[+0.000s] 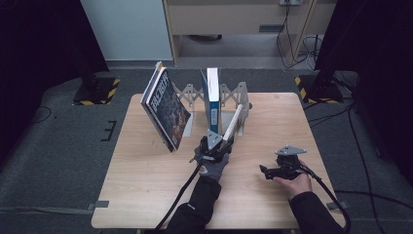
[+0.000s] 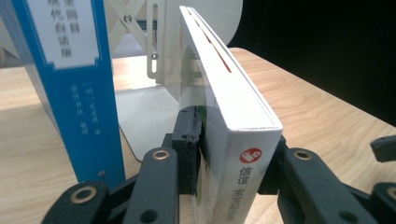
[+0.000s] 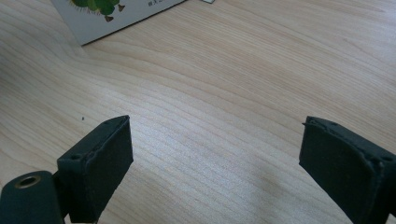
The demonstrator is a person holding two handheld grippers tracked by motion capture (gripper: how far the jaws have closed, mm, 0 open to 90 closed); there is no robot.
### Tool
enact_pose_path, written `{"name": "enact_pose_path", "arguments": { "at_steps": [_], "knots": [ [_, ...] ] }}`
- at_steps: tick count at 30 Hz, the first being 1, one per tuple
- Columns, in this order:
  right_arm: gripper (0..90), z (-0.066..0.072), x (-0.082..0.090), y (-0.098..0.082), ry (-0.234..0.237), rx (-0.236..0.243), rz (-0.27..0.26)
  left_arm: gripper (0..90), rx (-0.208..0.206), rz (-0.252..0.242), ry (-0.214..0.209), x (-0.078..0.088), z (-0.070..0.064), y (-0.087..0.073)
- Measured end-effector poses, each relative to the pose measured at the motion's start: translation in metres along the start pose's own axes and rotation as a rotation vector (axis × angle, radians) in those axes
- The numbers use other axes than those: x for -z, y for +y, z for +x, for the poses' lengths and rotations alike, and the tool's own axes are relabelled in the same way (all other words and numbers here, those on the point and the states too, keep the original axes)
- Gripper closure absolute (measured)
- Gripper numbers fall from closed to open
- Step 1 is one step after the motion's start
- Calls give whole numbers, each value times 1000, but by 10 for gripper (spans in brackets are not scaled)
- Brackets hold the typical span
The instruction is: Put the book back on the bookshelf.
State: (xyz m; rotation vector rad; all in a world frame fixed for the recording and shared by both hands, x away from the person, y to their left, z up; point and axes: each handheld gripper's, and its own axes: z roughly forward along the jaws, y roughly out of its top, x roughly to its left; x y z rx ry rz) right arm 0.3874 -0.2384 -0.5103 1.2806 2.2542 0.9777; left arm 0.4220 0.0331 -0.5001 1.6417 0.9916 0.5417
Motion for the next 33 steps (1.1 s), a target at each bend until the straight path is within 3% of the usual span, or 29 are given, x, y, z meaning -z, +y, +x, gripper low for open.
{"name": "enact_pose_path", "arguments": {
  "at_steps": [3,5,10,16,24,33],
  "knots": [
    [100,0,0,0,0,4,2,667,-3,-1,-9,2,1,0],
    [100,0,-1,0,-3,0,1,648,-6,2,-40,3,1,-1],
    [100,0,0,0,-1,2,4,622,-53,22,-73,11,0,-4],
    [100,0,0,0,-2,-3,5,627,-61,41,-112,22,6,-10],
    [100,1,-1,0,-2,-1,5,698,-40,48,-116,26,8,-15],
    [101,0,-1,0,-1,1,5,719,2,26,-59,22,9,-10]
  ]
}}
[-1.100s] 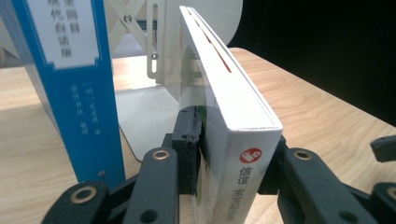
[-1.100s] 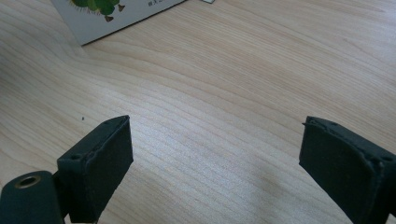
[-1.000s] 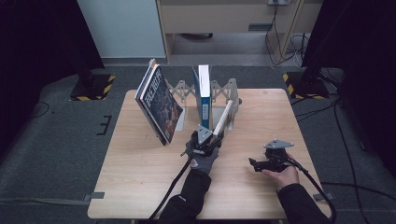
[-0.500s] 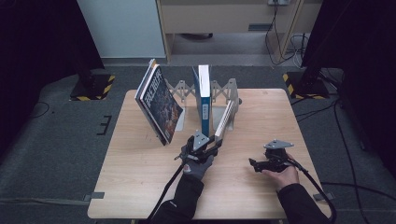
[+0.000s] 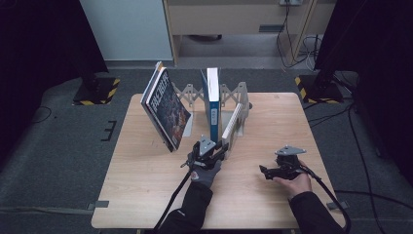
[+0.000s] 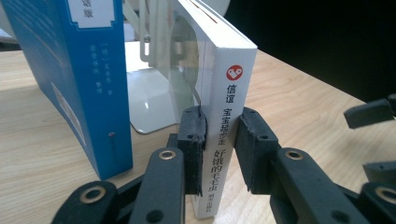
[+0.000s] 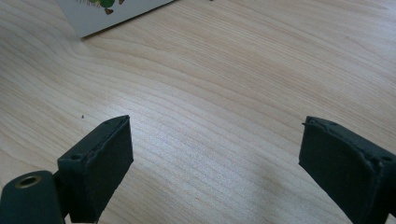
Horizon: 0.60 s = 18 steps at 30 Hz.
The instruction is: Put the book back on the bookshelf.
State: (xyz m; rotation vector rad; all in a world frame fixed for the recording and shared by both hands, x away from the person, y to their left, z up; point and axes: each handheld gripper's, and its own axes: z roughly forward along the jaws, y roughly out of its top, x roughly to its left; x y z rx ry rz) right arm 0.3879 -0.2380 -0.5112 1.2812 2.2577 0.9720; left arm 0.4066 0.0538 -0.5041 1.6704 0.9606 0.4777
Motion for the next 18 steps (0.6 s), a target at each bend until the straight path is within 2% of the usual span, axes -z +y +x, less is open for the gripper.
{"name": "enact_pose_path", "arguments": {
  "at_steps": [6,13,18],
  "knots": [
    [102,0,0,0,1,2,-1,725,8,-10,35,-8,-3,5],
    [103,0,1,0,2,0,-5,724,7,-28,42,-16,-6,20],
    [104,0,1,1,3,-4,-7,723,12,-33,51,-23,-6,24]
  ]
}}
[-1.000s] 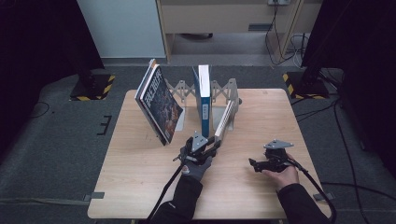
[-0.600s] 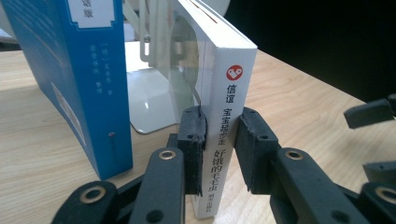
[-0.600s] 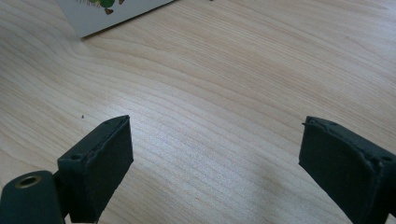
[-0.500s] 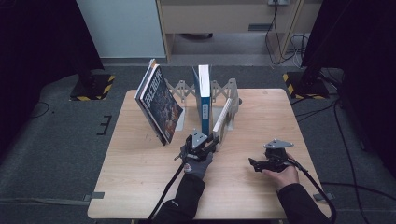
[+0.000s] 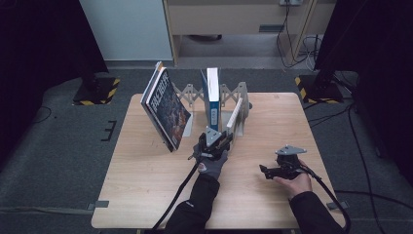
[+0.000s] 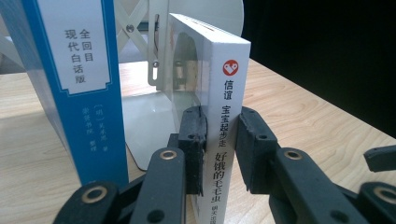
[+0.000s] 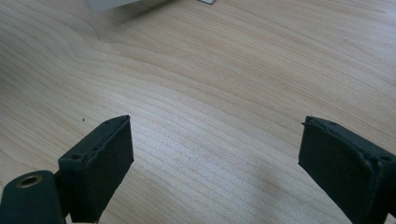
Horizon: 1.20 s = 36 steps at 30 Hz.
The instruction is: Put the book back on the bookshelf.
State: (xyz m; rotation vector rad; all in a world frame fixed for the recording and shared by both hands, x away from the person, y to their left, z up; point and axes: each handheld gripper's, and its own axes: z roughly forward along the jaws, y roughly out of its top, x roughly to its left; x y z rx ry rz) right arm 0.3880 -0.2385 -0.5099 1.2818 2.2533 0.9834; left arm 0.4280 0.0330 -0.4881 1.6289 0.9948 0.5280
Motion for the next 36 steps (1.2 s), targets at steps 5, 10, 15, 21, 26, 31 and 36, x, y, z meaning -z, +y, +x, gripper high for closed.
{"name": "enact_pose_path", "arguments": {
  "at_steps": [5,10,15,21,26,31,36],
  "knots": [
    [105,0,0,0,0,-1,0,720,13,6,9,-8,-2,-2],
    [105,0,0,0,0,0,0,716,20,11,14,-15,-2,-2],
    [106,0,0,0,0,2,-1,713,17,24,16,-21,-2,-2],
    [107,0,0,0,2,3,0,706,41,43,12,-28,0,-6],
    [107,0,0,0,1,2,2,697,28,42,-17,-30,1,-7],
    [108,0,0,0,0,6,0,692,5,50,-51,-28,1,-6],
    [109,0,0,0,1,4,1,695,11,52,-59,-30,1,-5]
  ]
}}
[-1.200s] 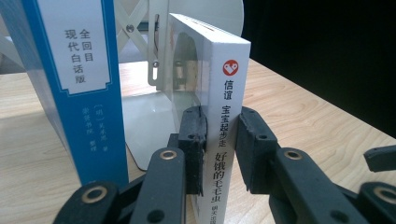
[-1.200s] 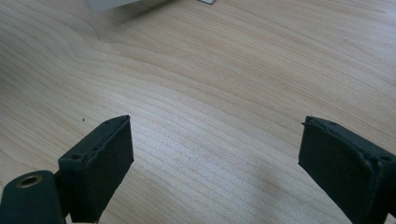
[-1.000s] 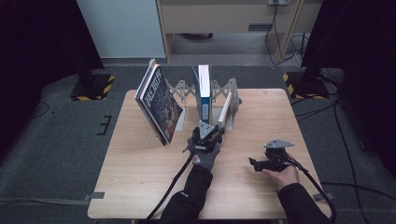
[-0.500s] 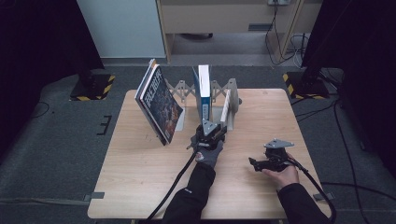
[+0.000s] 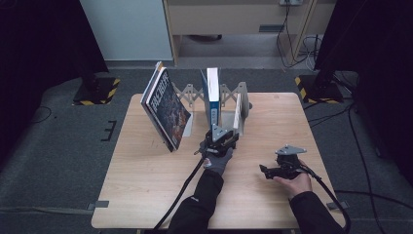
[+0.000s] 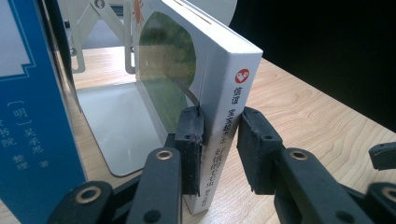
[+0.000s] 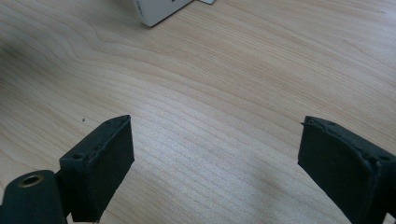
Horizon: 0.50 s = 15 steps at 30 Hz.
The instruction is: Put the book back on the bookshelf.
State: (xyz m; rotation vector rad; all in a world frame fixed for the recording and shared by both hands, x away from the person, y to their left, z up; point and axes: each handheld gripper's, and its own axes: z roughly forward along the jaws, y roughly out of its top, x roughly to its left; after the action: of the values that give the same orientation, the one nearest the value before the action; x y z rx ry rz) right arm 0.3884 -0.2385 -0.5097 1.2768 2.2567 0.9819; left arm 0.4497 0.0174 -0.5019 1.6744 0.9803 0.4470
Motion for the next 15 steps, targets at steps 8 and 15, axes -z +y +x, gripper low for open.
{"name": "enact_pose_path", "arguments": {
  "at_steps": [8,15],
  "knots": [
    [110,0,0,0,-4,-2,-2,696,-33,28,12,-7,-2,7],
    [110,0,0,0,-3,1,-4,693,-34,23,5,-12,-6,7]
  ]
}}
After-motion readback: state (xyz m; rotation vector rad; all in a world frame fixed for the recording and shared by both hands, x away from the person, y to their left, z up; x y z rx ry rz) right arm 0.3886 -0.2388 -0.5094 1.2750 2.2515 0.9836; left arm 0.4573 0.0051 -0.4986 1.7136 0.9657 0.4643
